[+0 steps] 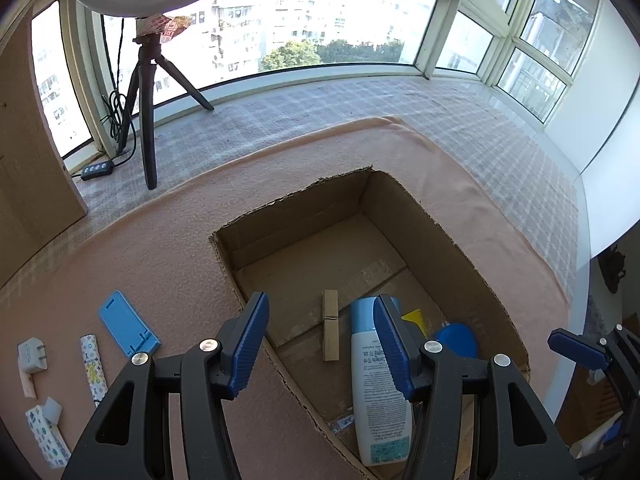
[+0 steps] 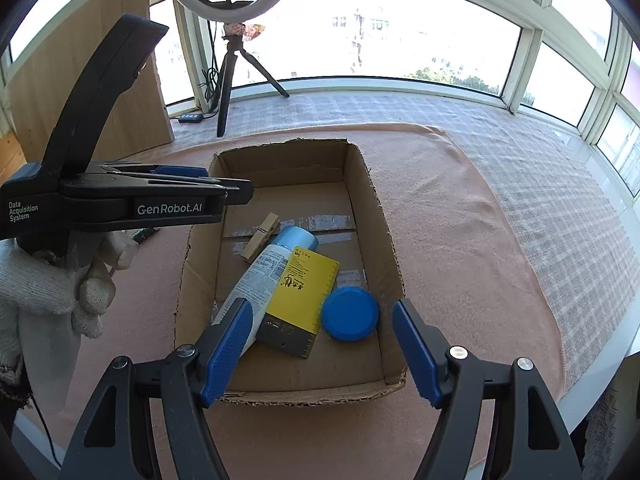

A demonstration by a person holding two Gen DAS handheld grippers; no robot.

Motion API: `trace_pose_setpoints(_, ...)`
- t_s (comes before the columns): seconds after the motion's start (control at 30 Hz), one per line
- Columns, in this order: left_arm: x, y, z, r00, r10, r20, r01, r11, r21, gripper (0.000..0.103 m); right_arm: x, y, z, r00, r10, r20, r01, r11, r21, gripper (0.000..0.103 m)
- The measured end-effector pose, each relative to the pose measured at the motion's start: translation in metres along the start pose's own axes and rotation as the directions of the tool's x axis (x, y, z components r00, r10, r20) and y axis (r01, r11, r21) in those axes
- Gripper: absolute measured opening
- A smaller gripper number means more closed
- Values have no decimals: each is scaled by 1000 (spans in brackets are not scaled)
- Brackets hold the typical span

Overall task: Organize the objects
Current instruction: 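Open the right gripper over the box while the left gripper releases the clothespin, then move both tools back toward the remaining items on the table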

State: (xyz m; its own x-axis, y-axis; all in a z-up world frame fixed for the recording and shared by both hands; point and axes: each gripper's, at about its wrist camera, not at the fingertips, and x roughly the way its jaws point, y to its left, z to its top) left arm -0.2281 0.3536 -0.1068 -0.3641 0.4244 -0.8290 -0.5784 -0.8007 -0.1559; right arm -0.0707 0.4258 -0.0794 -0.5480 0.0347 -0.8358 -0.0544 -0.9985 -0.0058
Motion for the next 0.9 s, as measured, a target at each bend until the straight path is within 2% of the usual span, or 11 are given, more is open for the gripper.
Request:
trace_pose_setpoints(0.53, -60, 26, -38, 999, 17, 36, -17, 1000, -17, 58, -34, 15, -16, 999, -1, 34, -1, 999, 44, 69)
trace_pose_setpoints(0.9, -104, 66, -86, 998, 53, 40, -50, 996, -78, 58, -42, 38, -22, 998, 46, 37, -48, 997, 57, 69)
